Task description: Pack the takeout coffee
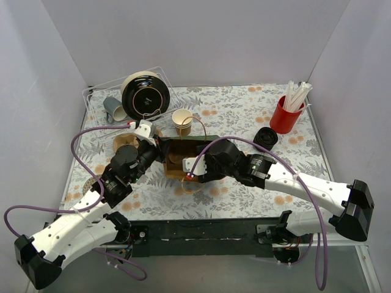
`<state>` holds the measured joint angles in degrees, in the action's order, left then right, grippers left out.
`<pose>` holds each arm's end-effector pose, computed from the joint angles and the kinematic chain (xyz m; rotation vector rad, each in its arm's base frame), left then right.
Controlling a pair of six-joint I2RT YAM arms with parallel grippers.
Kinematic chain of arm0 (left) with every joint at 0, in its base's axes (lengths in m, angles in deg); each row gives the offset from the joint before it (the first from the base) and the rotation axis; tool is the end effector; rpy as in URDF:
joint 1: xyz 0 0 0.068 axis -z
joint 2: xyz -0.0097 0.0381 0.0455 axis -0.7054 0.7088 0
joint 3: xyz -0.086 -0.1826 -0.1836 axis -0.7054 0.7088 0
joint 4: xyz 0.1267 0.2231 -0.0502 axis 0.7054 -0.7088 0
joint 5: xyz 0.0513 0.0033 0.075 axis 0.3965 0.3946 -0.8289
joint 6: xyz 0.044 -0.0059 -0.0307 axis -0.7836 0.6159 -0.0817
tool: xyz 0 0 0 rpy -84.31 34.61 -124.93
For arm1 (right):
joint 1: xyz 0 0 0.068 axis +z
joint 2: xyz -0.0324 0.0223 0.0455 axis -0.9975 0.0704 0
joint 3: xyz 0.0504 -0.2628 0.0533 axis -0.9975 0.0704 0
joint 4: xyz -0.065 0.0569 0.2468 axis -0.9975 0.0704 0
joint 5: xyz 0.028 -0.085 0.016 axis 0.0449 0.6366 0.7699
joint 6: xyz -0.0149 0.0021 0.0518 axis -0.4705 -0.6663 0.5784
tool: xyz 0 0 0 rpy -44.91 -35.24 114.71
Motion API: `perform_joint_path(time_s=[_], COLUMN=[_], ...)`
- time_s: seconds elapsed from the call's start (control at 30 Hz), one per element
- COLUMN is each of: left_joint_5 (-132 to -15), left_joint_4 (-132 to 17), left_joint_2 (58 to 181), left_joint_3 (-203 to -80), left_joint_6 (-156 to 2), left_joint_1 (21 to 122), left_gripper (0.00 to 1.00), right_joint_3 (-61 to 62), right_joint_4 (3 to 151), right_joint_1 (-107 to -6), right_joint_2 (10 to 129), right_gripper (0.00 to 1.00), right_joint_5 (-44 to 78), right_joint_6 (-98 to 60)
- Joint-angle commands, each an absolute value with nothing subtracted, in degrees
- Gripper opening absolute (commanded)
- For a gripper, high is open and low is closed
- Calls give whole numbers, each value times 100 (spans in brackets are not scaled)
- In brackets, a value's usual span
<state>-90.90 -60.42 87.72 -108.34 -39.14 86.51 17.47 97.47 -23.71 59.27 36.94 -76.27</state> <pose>0.1433 -0.1197 0.3248 -0.2578 1.7671 -1.0519 0.1351 0.2410 0.3082 -1.7216 1.2867 -0.1072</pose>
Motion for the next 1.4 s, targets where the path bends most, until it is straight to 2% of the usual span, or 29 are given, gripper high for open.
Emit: perform_joint_path(time_s=[0.0, 0.33, 0.53, 0.63, 0.73, 1.03, 1.37], left_joint_5=[-8934, -8811, -8609, -8652, -8609, -8687, -9171], left_joint_4=[-5766, -6081, -6531, -6487, -6540, -6268, -5960], left_joint_2=[8677, 8914, 9047, 8932, 8853, 8677, 9257], left_joint_3=[-10840, -11051, -11456, -11368, -11350, -11043, -11298], left_joint_6=[-3722, -3678, -3528, -3590, -3678, -4284, -4663], left_joint_1=[8670, 8670, 8670, 8670, 8670, 8670, 8678], left_gripper=[0, 0, 0, 0, 0, 0, 0], right_joint_3=[1628, 1487, 995, 793, 1002, 2462, 1865], right_joint_4=[9300, 8713, 9000, 9737, 9995, 8766, 8843], right_joint_1=[-2462, -2488, -2488, -2532, -2550, -2681, -2717], right_joint_2=[6068, 6429, 6614, 6736, 6623, 5902, 6209], right_gripper=[17, 15, 17, 17, 15, 12, 12], right_joint_5=[3492, 3967, 3678, 3501, 3492, 3844, 3984], right_joint_6=[-7911, -8675, -8764, -8677, -8457, -8254, -8185])
